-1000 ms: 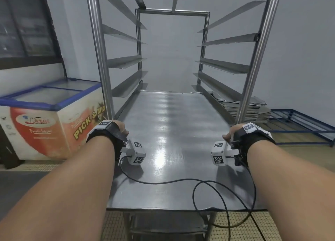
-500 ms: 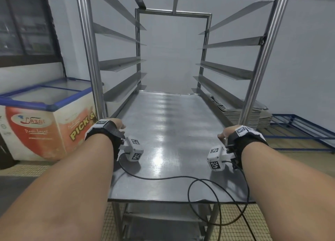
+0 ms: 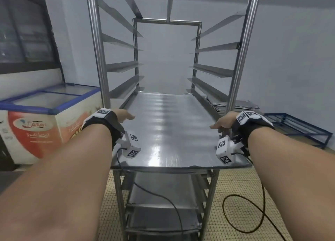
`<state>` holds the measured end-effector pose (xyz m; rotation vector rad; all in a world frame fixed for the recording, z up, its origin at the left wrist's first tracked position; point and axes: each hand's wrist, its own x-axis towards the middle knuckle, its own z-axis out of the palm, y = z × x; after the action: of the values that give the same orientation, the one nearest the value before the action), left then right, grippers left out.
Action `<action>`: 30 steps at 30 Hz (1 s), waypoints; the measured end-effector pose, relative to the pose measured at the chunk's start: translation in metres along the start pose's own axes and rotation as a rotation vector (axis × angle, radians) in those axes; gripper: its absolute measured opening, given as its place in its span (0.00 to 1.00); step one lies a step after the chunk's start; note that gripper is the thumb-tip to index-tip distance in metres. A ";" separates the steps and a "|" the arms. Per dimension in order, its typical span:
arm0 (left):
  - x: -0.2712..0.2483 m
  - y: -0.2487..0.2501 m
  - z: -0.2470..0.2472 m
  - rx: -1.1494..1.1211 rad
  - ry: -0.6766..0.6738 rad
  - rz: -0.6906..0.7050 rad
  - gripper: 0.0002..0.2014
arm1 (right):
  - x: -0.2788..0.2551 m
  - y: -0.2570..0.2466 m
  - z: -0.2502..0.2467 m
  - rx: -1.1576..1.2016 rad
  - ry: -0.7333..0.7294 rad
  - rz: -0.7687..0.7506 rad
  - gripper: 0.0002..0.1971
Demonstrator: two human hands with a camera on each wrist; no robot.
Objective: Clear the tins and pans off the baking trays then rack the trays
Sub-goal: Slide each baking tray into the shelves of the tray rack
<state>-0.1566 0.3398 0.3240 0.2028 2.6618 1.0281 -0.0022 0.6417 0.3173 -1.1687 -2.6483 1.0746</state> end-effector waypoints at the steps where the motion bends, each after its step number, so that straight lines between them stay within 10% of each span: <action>1: -0.007 0.000 0.001 -0.034 -0.021 0.016 0.30 | -0.010 0.002 0.003 -0.039 0.000 -0.017 0.20; 11: -0.075 -0.034 0.025 0.353 -0.121 0.236 0.45 | -0.086 0.017 0.033 -0.451 -0.222 -0.275 0.46; 16: -0.085 -0.062 0.045 0.501 -0.150 0.378 0.59 | -0.088 0.040 0.061 -0.560 -0.058 -0.380 0.53; 22: -0.075 -0.080 0.066 0.657 0.102 0.576 0.28 | -0.095 0.059 0.078 -0.507 0.138 -0.588 0.26; 30: -0.052 -0.077 0.066 0.626 0.135 0.587 0.29 | -0.070 0.062 0.093 -0.541 0.257 -0.619 0.22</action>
<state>-0.0896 0.3129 0.2358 1.1231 3.0398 0.2868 0.0579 0.5703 0.2240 -0.3962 -2.8380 0.1048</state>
